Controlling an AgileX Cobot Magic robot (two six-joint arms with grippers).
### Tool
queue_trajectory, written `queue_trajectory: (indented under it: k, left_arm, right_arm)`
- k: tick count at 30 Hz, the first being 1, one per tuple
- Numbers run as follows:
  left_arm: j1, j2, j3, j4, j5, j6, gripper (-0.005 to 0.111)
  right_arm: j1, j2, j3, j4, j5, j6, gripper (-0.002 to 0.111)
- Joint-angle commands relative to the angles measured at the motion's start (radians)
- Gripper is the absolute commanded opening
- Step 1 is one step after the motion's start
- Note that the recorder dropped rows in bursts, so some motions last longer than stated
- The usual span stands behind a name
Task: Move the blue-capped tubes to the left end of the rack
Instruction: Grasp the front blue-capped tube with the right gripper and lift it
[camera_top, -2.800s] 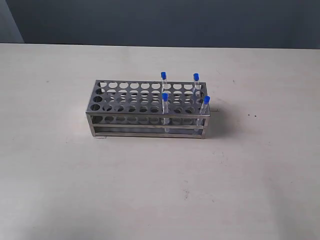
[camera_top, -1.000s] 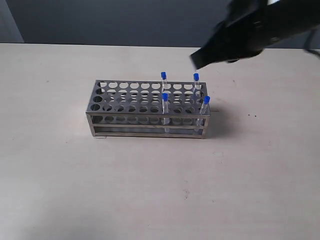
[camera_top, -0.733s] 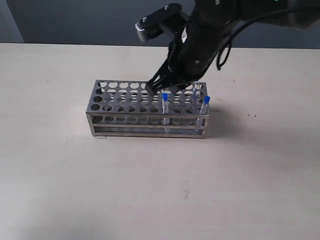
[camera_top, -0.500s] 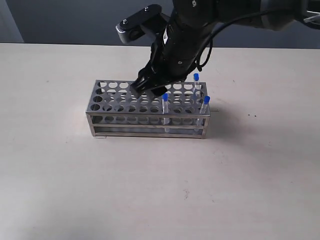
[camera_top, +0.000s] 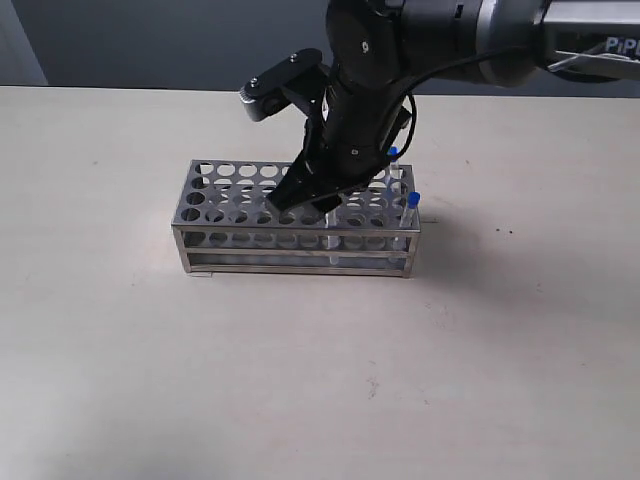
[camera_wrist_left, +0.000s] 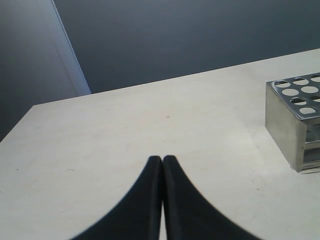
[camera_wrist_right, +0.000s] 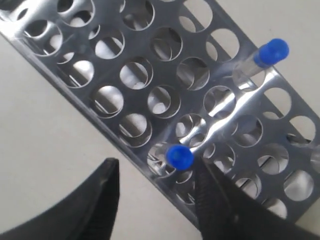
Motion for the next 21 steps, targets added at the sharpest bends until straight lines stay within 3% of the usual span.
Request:
queue_trajectory:
  k: [1, 4, 5, 21]
  left_arm:
    - [-0.006, 0.004, -0.002, 0.004, -0.013, -0.003, 0.000]
    - [-0.006, 0.004, -0.002, 0.004, -0.013, -0.003, 0.000]
    - [-0.006, 0.004, -0.002, 0.004, -0.013, -0.003, 0.000]
    - [-0.006, 0.004, -0.002, 0.004, -0.013, -0.003, 0.000]
  right_arm:
    - [0.000, 0.008, -0.005, -0.024, 0.004, 0.018, 0.028]
    - [0.000, 0.010, -0.005, -0.030, 0.002, 0.018, 0.003]
    - [0.000, 0.010, -0.005, -0.030, 0.005, 0.018, 0.000]
    - [0.006, -0.088, -0.005, -0.012, 0.004, 0.016, 0.000]
